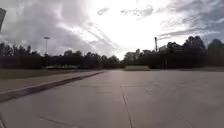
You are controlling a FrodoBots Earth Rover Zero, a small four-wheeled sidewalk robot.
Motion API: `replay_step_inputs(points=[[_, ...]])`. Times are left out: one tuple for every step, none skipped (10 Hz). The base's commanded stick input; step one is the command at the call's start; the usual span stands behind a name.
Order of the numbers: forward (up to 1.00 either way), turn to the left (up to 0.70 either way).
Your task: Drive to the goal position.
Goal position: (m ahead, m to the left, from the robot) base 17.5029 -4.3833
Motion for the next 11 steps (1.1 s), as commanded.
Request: replay_step_inputs(points=[[0.70,0.00],[0.70,0.00],[0.70,0.00],[0.70,0.00],[0.70,0.00],[0.70,0.00],[0.70,0.00],[0.70,0.00],[0.70,0.00],[0.70,0.00],[0.70,0.00]])
